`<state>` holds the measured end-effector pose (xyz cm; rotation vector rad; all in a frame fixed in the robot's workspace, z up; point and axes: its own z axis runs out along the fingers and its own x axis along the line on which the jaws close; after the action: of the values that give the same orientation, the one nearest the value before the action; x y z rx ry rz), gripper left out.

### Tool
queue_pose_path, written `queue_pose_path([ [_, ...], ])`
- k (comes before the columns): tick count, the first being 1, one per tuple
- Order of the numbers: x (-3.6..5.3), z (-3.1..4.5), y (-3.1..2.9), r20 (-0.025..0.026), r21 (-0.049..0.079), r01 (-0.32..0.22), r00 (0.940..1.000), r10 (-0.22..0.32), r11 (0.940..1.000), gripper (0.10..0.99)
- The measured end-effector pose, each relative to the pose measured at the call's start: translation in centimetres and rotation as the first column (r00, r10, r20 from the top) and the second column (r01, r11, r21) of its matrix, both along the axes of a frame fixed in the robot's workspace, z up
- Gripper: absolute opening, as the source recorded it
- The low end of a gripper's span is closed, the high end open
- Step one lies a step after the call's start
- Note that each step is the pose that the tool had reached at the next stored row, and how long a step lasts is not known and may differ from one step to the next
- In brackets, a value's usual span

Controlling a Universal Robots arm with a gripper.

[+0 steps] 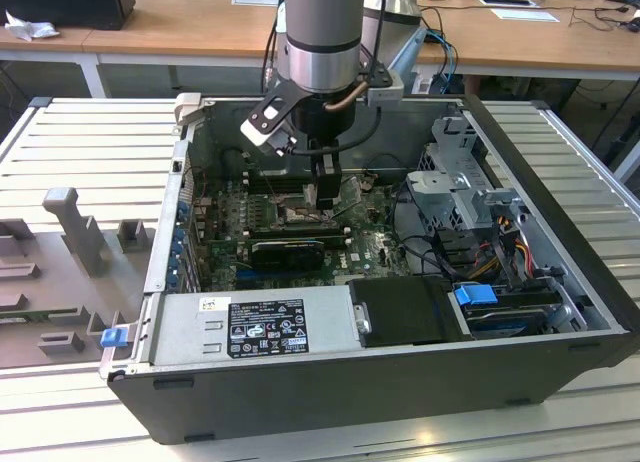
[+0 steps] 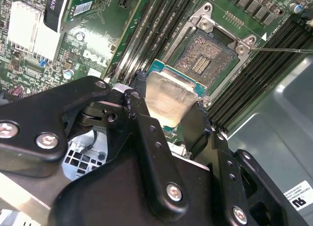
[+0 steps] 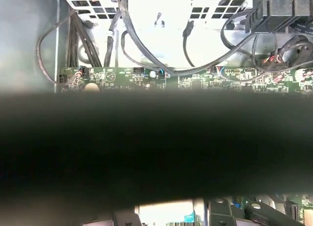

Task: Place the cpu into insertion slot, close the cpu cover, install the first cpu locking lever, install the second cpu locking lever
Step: 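Place the cpu into insertion slot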

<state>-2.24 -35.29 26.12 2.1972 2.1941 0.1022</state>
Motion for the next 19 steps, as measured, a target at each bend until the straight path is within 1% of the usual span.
queue_pose_path([
  [6, -0.02, -0.18, 0.0, -0.0004, 0.0, 0.0, 1.0, 0.0, 1.0, 0.529],
  [15, -0.11, -0.75, 0.03, -0.0009, 0.0, 0.0, 1.0, 0.0, 1.0, 0.529],
  [16, -0.11, -0.9, 0.06, -0.001, 0.0, 0.001, 1.0, -0.001, 1.0, 0.529],
  [19, -0.11, -1.12, 0.15, -0.0011, 0.005, 0.001, 1.0, -0.001, 1.0, 0.529],
])
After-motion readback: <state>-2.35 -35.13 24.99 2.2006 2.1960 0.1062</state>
